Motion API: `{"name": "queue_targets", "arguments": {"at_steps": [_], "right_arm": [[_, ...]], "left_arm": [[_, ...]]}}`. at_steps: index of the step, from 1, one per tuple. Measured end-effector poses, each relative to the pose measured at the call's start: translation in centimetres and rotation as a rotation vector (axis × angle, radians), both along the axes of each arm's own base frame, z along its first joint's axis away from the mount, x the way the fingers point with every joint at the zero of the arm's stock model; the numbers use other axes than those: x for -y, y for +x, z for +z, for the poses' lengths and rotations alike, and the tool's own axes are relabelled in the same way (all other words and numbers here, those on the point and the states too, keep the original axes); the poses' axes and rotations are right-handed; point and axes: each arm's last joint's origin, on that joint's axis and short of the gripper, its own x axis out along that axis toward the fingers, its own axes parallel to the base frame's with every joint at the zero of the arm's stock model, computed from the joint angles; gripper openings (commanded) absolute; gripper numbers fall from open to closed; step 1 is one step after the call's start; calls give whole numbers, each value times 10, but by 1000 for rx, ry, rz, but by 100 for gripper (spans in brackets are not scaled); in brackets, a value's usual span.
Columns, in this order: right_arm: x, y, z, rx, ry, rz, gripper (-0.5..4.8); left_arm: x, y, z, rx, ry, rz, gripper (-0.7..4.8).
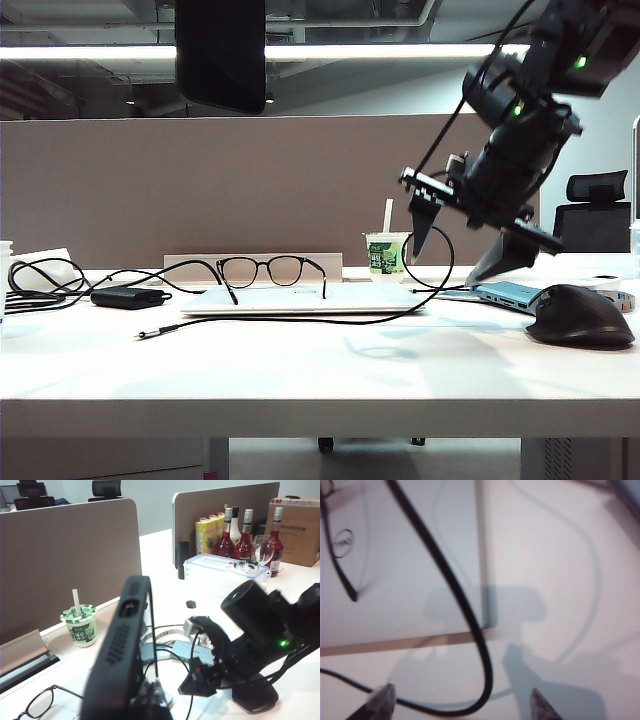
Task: Pick up the black phone, pick up the charger plug, insert the charger plug into the phone's charging port, and finally place the connected phone back on the desk.
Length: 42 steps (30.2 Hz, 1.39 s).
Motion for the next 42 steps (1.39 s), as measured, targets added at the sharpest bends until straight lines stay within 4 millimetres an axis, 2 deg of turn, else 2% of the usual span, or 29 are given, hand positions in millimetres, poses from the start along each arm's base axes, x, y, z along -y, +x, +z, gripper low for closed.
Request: {"name": "queue_targets", "arguments": {"at_steps": [4,5,6,8,9,14,16,19,29,32,36,42], "right_arm": [[-2,7,-14,3,2,-1,331],[-3,8,-17,5,2,-1,301],[-3,10,-20,6,3,-2,247],[-4,11,-25,2,2,-3,102],[-4,11,-26,0,1,-2,73],[-4,12,-25,44,-58,66,69],[-2,12,-23,69,-103,110,41],[0,11,-18,106,-167,176,38],[30,3,34,306,-370,324,15],[40,2,43,355,-436,360,6],[48,2,45,402,-473,475,0],[46,-3,40,438,-533,685,1]], "left_arm": [[0,0,0,0,0,0,-6],[0,0,0,0,0,0,-6],[0,0,0,0,0,0,-6],[0,0,0,0,0,0,-6],[0,0,0,0,0,0,-6],[0,0,0,0,0,0,-7],[0,0,0,0,0,0,-6],[0,0,0,0,0,0,-7],[0,0,0,0,0,0,-6],[0,0,0,0,0,1,-6],[0,0,0,0,0,0,-6],[0,0,0,-1,0,1,-6]]}}
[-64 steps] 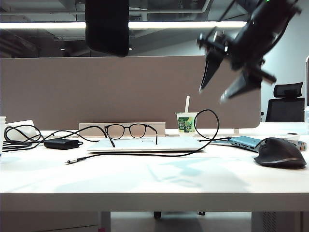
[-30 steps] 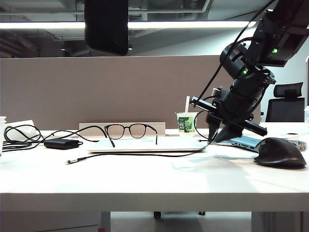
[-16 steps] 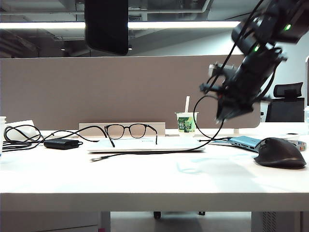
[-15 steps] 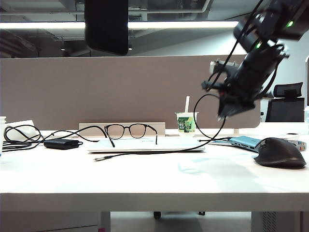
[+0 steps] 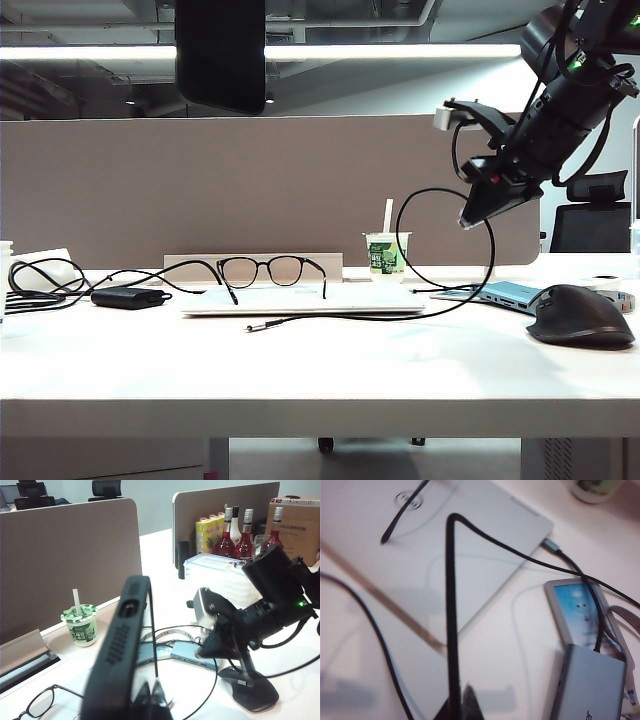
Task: Pick up the black phone, pick up the charger plug, insert the charger plug into the phone's charging port, and finally place the connected phone back on the desk.
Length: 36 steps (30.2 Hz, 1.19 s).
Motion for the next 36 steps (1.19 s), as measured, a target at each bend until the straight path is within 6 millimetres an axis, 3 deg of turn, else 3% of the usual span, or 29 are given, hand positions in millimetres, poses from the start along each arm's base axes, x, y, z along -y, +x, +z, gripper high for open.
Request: {"name": "queue_targets", "arguments": {"at_steps": [4,10,12,18,22,26,29,32,36], "right_arm": [[0,-2,-2,5,-62,36,29],[2,1,-1,15,-61,-34,270],[1,1,0,9,-33,-59,303],[2,-2,5,-36,63,-149,307],[6,-16,41,24,157,-237,307],[5,-35,78,-25,470,-344,306],[-15,-38,86,-239,846,-373,304],[-46,-40,82,-336,943,-365,244],[-82,-36,58,-550,1056,-426,239]], "left_arm": [[0,0,0,0,0,0,-6],[0,0,0,-1,0,0,-7],[0,0,0,-1,0,0,-6],[0,0,0,-1,0,0,-6],[0,0,0,-1,0,0,-6],[0,0,0,-1,0,0,-6],[-1,1,0,-1,0,25,-6],[-1,-1,1,3,-2,30,-6],[-6,-12,13,53,-23,43,-6]]}}
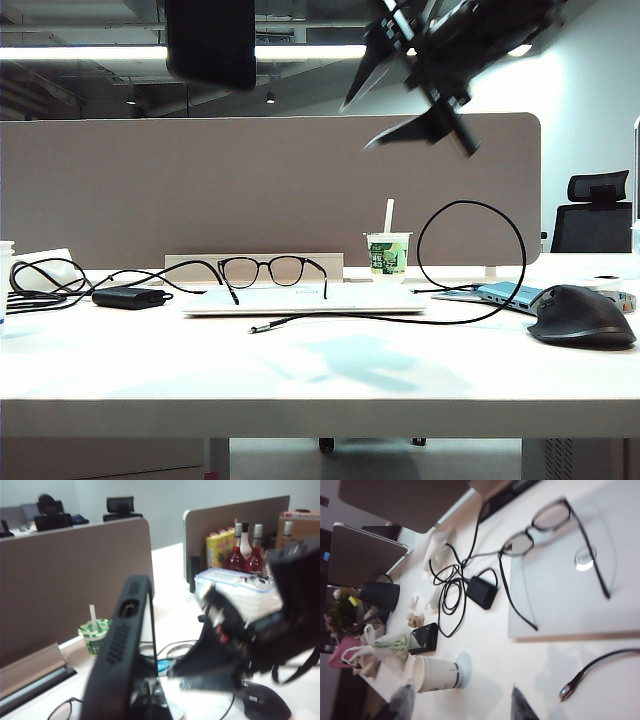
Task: Pick up the black phone, pick up the charger plug, insert the charger plug into the phone's charging port, and finally place the connected phone back on the desk.
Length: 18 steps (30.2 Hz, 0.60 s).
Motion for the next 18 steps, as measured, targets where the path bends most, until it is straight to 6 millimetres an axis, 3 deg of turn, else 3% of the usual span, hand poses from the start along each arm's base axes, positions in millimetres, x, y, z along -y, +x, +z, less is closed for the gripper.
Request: {"name": "queue_targets", "arguments": {"at_steps": [1,4,8,13,18], "right_arm": [[-11,2,-8,-52,39,-12,244],[-26,5,-18,-115,89,-77,335],[-43,15,-31,-195,67,-105,335],[-73,28,-16,-181,17,-86,335],[-75,38,-46,-339,-93,-136,334]], "left_arm": [[-1,-3,3,12,-5,4,-7],[-4,-9,8,32,-13,7,-7],[-7,-16,15,60,-27,32,-7],[-10,-21,20,94,-23,47,-7],[-12,-26,23,114,-28,48,-6]]}}
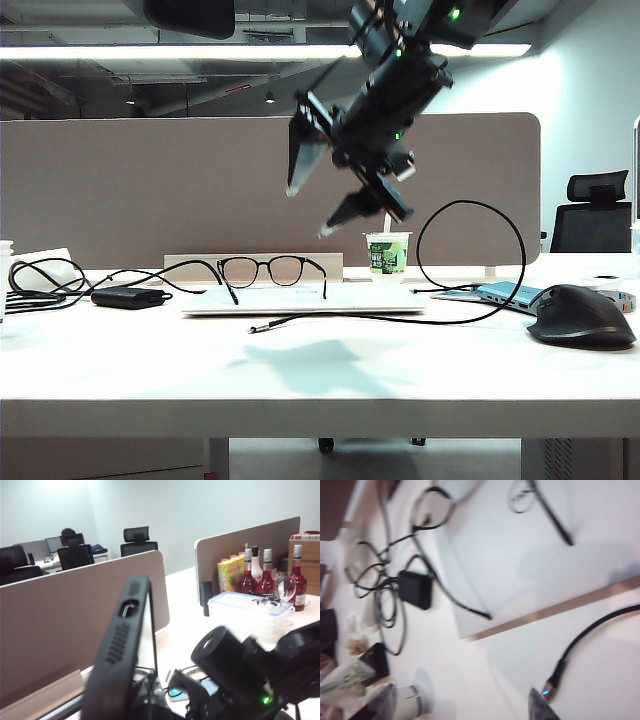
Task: Pick up the black phone, pick up the charger plug, insert the charger plug into the phone's charging port, and finally place the connected phone back on the desk.
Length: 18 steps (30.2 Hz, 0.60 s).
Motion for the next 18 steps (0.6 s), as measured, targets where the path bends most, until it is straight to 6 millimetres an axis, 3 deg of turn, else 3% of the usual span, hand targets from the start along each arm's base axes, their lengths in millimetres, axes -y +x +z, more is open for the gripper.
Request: {"name": "queue_targets", "arguments": {"at_steps": [6,18], "right_arm": [[-24,3,-18,-80,-65,37,333],[-56,20,-23,-179,-162,101,323]], "left_arm": [[-1,-2,2,7,-6,18,-6],[-4,-9,7,32,-16,18,-6]]}}
